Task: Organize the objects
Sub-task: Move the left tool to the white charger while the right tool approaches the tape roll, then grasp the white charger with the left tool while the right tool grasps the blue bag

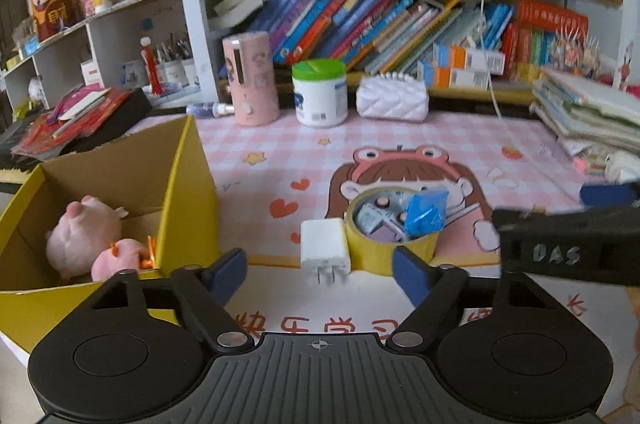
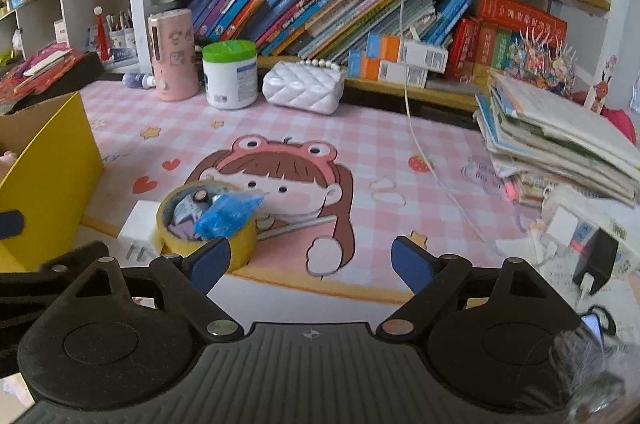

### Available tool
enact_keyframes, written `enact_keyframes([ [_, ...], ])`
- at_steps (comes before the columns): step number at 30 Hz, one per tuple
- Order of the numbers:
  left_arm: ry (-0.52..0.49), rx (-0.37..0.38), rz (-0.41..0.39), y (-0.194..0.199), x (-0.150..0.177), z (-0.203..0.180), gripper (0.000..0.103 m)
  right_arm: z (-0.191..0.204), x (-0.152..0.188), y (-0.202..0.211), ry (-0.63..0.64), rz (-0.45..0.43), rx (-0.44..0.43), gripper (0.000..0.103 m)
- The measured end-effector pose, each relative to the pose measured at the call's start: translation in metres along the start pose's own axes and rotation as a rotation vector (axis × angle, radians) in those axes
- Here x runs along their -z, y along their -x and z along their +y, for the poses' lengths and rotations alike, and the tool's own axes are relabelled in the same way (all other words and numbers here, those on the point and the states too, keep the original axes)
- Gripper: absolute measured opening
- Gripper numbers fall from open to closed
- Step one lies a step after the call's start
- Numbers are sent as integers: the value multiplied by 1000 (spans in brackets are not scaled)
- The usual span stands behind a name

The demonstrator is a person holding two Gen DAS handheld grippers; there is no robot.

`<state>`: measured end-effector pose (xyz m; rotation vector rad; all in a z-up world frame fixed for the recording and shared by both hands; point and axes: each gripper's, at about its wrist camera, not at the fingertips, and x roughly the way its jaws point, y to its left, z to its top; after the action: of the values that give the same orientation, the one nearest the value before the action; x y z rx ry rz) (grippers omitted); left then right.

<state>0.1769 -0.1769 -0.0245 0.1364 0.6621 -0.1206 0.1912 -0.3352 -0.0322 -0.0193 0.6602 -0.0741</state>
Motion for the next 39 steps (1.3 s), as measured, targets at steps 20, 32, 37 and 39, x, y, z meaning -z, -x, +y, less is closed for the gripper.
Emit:
enact_keyframes([
  [20, -16, -62, 157, -120, -4, -5, 66, -15, 1, -23, 46, 47, -44, 87],
  [32, 13, 32, 117, -88, -6, 6, 41, -3, -7, -41, 17, 59, -155, 85],
  [37, 35, 46, 108, -55, -4, 15, 41, 3, -20, -59, -76, 80, -247, 70],
  [39, 57, 50, 110, -45, -3, 18, 41, 3, -27, -68, -153, 93, -278, 66],
])
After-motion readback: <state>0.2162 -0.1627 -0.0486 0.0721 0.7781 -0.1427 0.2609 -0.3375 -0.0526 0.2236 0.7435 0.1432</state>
